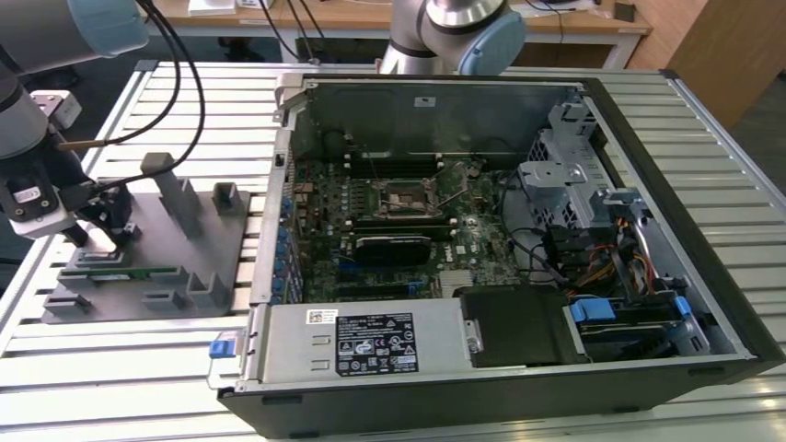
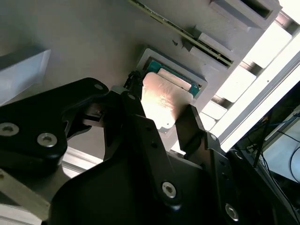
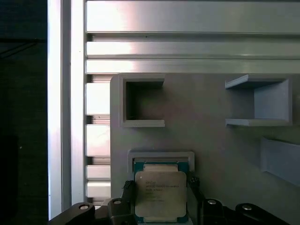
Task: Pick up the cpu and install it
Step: 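Pick up the cpu and move it towards the insertion slot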
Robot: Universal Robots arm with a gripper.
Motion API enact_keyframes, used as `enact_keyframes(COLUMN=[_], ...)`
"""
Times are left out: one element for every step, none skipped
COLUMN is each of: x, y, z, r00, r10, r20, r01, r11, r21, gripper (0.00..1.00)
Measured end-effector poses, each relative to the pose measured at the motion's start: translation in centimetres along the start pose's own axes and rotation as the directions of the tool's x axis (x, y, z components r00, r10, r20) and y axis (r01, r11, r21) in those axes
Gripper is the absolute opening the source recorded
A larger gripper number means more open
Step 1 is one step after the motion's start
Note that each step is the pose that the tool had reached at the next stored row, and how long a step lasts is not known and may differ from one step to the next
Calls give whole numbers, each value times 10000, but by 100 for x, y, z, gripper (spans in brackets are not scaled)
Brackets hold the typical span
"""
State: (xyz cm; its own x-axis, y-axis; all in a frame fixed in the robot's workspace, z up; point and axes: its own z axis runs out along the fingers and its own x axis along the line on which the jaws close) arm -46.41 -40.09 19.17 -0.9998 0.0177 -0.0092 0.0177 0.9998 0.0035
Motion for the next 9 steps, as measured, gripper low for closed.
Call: enact_keyframes(x=[-1, -1, -2, -2, -2, -2, -2, -2, -2], y=[0, 0, 0, 0, 0, 0, 0, 0, 0], z=[1, 1, 3, 7, 11, 15, 20, 23, 24], r00=[10000, 10000, 10000, 10000, 10000, 10000, 10000, 10000, 10000], r10=[1, 1, 0, 0, 0, -1, -2, -4, -4], r20=[0, -1, -3, -3, -3, -2, -3, -4, -3], r01=[-1, -1, 0, 0, 0, 1, 2, 4, 4], r11=[10000, 10000, 10000, 10000, 10000, 10000, 10000, 10000, 10000], r21=[-4, -3, -5, -10, -14, -16, -17, -17, -17], gripper=[53, 53, 53, 53, 53, 53, 53, 53, 53])
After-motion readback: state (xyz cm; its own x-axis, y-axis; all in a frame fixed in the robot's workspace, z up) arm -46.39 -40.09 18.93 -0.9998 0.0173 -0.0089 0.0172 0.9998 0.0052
